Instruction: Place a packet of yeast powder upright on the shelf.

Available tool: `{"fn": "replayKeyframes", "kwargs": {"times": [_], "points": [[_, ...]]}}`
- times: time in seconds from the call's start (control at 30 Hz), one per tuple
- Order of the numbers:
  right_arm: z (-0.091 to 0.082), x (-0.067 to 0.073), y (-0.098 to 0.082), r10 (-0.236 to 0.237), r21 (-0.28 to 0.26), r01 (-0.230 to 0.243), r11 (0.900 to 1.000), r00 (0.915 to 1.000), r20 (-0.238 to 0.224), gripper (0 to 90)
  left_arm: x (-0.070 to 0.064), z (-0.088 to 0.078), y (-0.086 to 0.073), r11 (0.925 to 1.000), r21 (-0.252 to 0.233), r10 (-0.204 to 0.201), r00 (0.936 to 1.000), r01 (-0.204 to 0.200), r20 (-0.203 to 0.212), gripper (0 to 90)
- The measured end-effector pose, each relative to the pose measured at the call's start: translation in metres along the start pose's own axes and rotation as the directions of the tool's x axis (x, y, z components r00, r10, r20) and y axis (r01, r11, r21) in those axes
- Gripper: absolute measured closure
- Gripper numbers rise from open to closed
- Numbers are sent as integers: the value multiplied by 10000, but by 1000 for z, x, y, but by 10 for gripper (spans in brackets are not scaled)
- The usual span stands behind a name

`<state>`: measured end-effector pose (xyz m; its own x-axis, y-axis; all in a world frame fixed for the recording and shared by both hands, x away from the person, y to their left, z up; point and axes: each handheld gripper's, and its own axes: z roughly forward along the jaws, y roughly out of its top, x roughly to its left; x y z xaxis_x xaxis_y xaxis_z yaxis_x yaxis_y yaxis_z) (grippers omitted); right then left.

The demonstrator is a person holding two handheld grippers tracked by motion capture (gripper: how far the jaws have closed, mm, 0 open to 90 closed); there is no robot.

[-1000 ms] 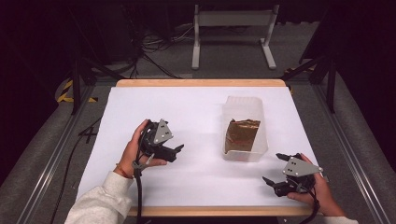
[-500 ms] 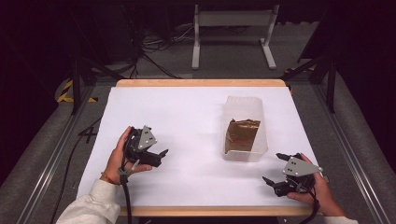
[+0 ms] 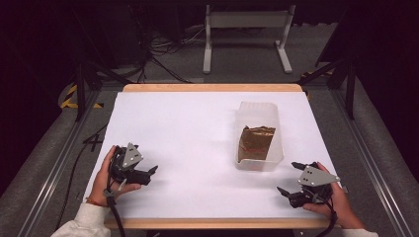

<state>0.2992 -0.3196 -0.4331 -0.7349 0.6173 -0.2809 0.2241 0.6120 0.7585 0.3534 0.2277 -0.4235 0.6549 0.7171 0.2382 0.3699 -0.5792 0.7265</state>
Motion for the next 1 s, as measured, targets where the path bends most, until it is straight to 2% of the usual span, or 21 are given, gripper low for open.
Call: {"fn": "replayKeyframes", "kwargs": {"times": [0.23,0.33,0.5,0.57,0.67,0.7,0.73,0.77,0.83,0.9,0.93,0.97,1.0], "points": [[1,0,0,-7,39,6,10000,10000,25,83,3,-18,-26,9974,-334,-635,9979,632,-100,66],[0,-1,0,-13,21,13,10000,10000,31,83,3,-24,-35,9930,-542,-1056,9944,1053,-25,66],[0,-1,0,-51,3,51,10000,10000,27,82,0,-35,-46,9872,-831,-1373,9905,1365,-45,64],[0,-1,0,-46,5,46,10000,10000,18,82,-1,-40,-54,9805,-980,-1709,9853,1701,5,64],[0,0,1,-52,12,52,10000,10000,8,82,-3,-48,-62,9739,-1156,-1972,9804,1956,-28,62],[1,0,1,-56,9,56,10000,10000,1,82,-3,-50,-64,9685,-1279,-2152,9766,2135,6,60],[1,0,1,-60,19,60,10000,10000,3,82,-2,-52,-67,9579,-1541,-2438,9698,2423,95,60],[1,0,1,-76,33,76,10000,10000,7,82,-2,-54,-69,9542,-1585,-2552,9668,2538,122,62],[1,0,2,-105,23,105,9999,9999,1,82,-3,-55,-70,9530,-1670,-2559,9667,2527,25,61],[1,0,2,-103,17,103,9999,9999,3,82,-4,-54,-71,9493,-1729,-2632,9646,2624,186,61],[2,-1,2,-105,20,105,9999,9999,4,81,-5,-54,-71,9505,-1717,-2598,9655,2590,181,61],[2,-1,2,-104,19,104,9999,9999,-3,82,-6,-53,-70,9549,-1654,-2481,9687,2465,112,61],[2,-1,2,-110,19,110,9999,9999,-8,82,-6,-52,-70,9549,-1654,-2478,9687,2465,134,60]]}}
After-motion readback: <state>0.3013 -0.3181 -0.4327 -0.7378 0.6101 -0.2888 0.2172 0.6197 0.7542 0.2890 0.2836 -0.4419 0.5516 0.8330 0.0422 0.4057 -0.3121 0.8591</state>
